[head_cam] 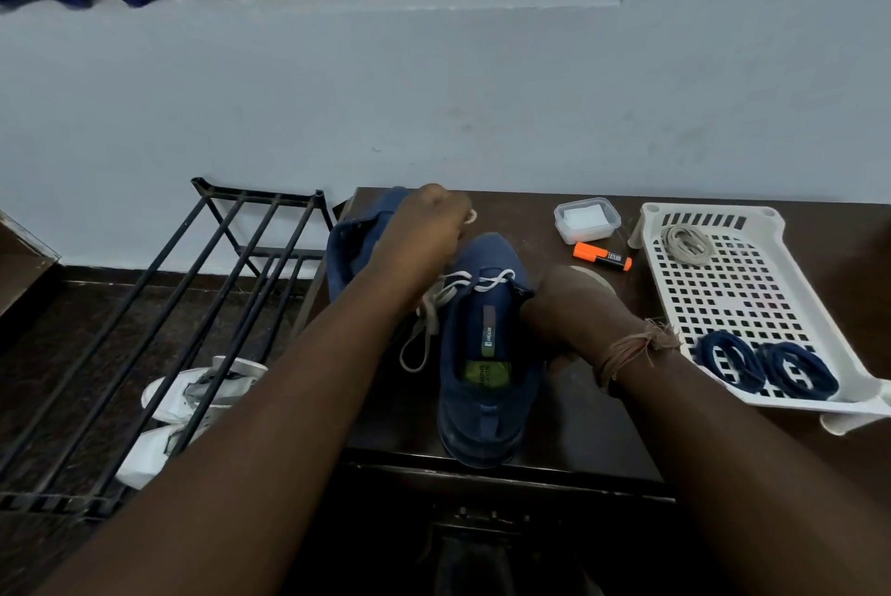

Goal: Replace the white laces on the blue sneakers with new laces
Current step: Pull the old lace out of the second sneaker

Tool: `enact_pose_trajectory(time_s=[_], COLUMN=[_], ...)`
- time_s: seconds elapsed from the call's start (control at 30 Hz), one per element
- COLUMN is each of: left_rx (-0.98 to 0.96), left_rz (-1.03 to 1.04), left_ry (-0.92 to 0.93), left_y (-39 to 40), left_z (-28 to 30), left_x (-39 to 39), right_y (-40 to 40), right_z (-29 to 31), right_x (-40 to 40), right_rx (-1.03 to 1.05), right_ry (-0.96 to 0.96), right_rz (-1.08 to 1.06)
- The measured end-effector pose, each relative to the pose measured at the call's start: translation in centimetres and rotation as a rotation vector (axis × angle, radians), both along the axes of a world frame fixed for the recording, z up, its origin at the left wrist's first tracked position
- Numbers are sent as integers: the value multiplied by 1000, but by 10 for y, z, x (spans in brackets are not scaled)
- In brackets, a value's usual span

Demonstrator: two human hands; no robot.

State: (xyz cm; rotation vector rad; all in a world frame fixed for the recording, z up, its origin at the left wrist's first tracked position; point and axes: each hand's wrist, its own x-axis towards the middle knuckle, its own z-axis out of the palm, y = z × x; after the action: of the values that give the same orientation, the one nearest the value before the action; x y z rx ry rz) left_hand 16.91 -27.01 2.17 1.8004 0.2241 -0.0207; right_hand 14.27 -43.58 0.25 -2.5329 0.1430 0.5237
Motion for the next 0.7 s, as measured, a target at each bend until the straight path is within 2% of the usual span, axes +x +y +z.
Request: enact_pose_trajectory(time_s=[0.07, 0.1, 0.23, 0.33, 0.4, 0.47, 0.63, 0.7], left_rx=[390, 524, 844, 895, 882, 842, 736, 680], left_rz=[81, 63, -61, -108, -183, -169, -95, -91], left_ry=[-52, -70, -35, -20, 73, 141, 157, 149], left_y=[7, 10, 10, 8, 6, 5, 14, 15], left_z=[-9, -13, -24, -30, -33, -35, -38, -39], left_x=[1, -1, -3, -1, 0, 2, -4, -8], right_y=[3, 5, 17, 28, 31, 29, 14, 1], right_z=[0, -2, -17, -28, -32, -34, -12, -2], right_x=[0, 1, 7, 9, 9, 11, 17, 20], right_rx=[-76, -113, -215, -321, -314, -275, -20, -1], right_ry=[-68, -127, -355, -377, -417, -451, -523, -528], right_rz=[67, 130, 323, 381, 362, 336, 41, -69])
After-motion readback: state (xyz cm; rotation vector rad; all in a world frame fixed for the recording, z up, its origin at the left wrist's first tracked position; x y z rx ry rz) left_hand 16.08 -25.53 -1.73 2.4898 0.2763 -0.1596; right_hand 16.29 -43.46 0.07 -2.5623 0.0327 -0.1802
